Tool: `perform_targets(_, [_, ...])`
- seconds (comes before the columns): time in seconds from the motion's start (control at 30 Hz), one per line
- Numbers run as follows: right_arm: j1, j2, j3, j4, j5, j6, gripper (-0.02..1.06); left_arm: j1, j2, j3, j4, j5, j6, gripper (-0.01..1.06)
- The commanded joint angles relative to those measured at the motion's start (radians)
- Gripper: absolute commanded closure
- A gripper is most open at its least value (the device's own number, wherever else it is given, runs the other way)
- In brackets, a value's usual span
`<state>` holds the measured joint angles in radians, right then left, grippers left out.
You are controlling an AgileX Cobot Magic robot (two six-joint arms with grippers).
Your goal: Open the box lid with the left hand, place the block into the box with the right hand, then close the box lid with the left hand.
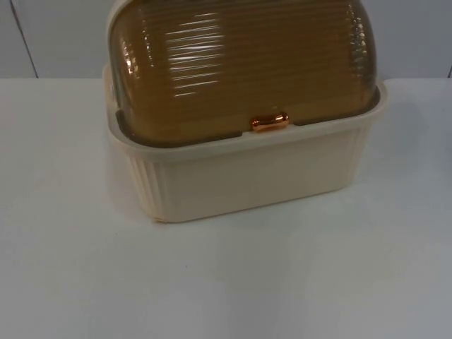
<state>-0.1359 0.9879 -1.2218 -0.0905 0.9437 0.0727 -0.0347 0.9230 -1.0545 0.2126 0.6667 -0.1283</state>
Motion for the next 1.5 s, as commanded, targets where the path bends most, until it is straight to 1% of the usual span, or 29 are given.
perform_targets(0.0, [-0.047, -0.001, -0.005, 0.048, 0.019, -0.073, 0.00, -0.005, 0.002, -0.006, 0.005, -0.021, -0.007, 0.01])
perform_targets(0.03, [-0.089, -0.001, -0.005, 0.110, 0.026, -0.123, 0.00, -0.011, 0.004, -0.006, 0.008, -0.021, -0.007, 0.01])
perform_targets(0.07, [-0.131, -0.001, -0.005, 0.176, 0.022, -0.150, 0.00, -0.027, 0.008, -0.006, 0.014, -0.021, -0.007, 0.01])
perform_targets(0.1, [-0.143, 0.001, -0.005, 0.180, 0.010, -0.149, 0.00, -0.033, 0.013, -0.006, 0.014, -0.021, -0.007, 0.01])
perform_targets(0.17, [-0.149, 0.003, -0.005, 0.176, 0.009, -0.149, 0.00, -0.036, 0.017, -0.006, 0.014, -0.021, -0.007, 0.01])
perform_targets(0.2, [-0.149, 0.009, -0.005, 0.142, 0.025, -0.149, 0.00, -0.036, 0.019, -0.006, 0.016, -0.019, -0.007, 0.01])
perform_targets(0.27, [-0.149, 0.019, 0.000, 0.072, 0.065, -0.115, 0.00, -0.036, 0.025, -0.005, 0.025, -0.019, -0.007, 0.01])
perform_targets(0.3, [-0.149, 0.019, 0.007, 0.067, 0.062, -0.115, 0.00, -0.036, 0.026, -0.003, 0.038, -0.019, -0.007, 0.01])
perform_targets(0.47, [-0.150, 0.020, 0.048, 0.069, 0.055, -0.115, 0.00, -0.036, 0.027, 0.002, 0.048, -0.014, -0.007, 0.01])
perform_targets(0.57, [-0.185, 0.020, 0.104, 0.081, 0.055, -0.115, 0.00, -0.036, 0.027, 0.002, 0.048, -0.013, -0.007, 0.01])
perform_targets(0.67, [-0.201, 0.020, 0.125, 0.090, 0.037, -0.115, 0.00, -0.036, 0.027, 0.002, 0.048, -0.009, -0.007, 0.01])
perform_targets(0.93, [-0.202, 0.020, 0.125, 0.102, 0.016, -0.117, 0.00, -0.036, 0.035, 0.002, 0.034, 0.006, -0.007, 0.01])
perform_targets(1.03, [-0.202, 0.020, 0.125, 0.102, 0.012, -0.117, 0.00, -0.036, 0.076, 0.002, 0.026, 0.041, 0.003, 0.01])
perform_targets(1.13, [-0.202, 0.020, 0.125, 0.102, 0.010, -0.117, 0.00, -0.036, 0.116, 0.002, -0.007, 0.053, 0.025, 0.01])
perform_targets(1.23, [-0.200, 0.020, 0.125, 0.102, 0.010, -0.117, 0.00, -0.036, 0.199, 0.002, -0.193, 0.053, 0.146, 0.01])
perform_targets(1.27, [-0.200, 0.020, 0.125, 0.102, 0.010, -0.117, 0.00, -0.042, 0.235, 0.002, -0.274, 0.051, 0.213, 0.01])
perform_targets(1.3, [-0.200, 0.020, 0.125, 0.102, 0.010, -0.117, 0.00, -0.056, 0.258, 0.002, -0.320, 0.049, 0.244, 0.01])
perform_targets(1.33, [-0.200, 0.020, 0.125, 0.102, 0.010, -0.117, 0.00, -0.090, 0.283, 0.002, -0.340, 0.038, 0.260, 0.01])
perform_targets(1.37, [-0.200, 0.020, 0.125, 0.102, 0.010, -0.117, 0.00, -0.090, 0.283, 0.002, -0.340, 0.038, 0.260, 0.01])
perform_targets(1.43, [-0.200, 0.020, 0.125, 0.102, 0.010, -0.117, 0.00, -0.161, 0.323, 0.002, -0.315, 0.020, 0.260, 0.01])
perform_targets(1.47, [-0.200, 0.020, 0.125, 0.102, 0.008, -0.117, 0.00, -0.212, 0.341, 0.002, -0.287, 0.016, 0.260, 0.01])
